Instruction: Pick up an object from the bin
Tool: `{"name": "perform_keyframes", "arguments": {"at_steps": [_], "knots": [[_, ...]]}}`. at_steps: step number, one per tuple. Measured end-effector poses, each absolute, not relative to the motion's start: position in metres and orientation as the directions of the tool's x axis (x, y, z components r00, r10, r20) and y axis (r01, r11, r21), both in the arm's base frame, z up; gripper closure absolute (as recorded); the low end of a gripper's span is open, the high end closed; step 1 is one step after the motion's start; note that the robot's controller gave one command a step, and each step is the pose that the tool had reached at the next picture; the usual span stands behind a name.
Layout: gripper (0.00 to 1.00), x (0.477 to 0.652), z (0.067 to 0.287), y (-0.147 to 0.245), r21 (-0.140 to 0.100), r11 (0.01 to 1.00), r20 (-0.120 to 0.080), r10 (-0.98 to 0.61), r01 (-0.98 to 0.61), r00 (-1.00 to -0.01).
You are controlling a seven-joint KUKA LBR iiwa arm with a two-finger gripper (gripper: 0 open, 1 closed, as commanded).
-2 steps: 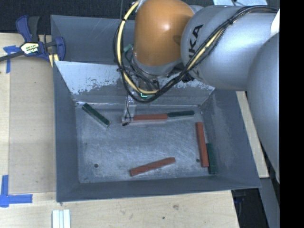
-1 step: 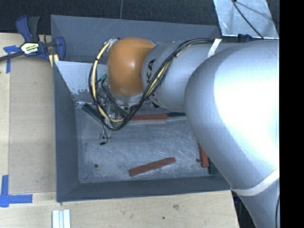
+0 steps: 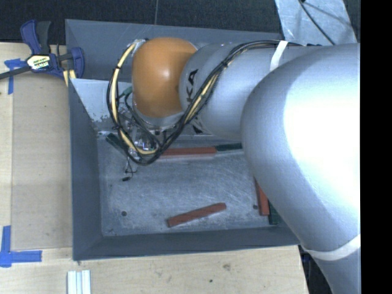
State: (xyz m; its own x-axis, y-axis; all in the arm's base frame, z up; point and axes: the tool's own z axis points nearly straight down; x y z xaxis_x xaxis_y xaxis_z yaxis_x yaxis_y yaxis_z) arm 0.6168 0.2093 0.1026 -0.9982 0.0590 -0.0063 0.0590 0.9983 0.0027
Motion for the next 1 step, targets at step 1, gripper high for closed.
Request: {"name": "perform_keyframes", "arguments": {"at_steps": [1], "knots": [[0.00, 0.6132, 0.1259, 0.2088, 0.004, 0.978, -0.007, 0.211, 0.211, -0.978]]}}
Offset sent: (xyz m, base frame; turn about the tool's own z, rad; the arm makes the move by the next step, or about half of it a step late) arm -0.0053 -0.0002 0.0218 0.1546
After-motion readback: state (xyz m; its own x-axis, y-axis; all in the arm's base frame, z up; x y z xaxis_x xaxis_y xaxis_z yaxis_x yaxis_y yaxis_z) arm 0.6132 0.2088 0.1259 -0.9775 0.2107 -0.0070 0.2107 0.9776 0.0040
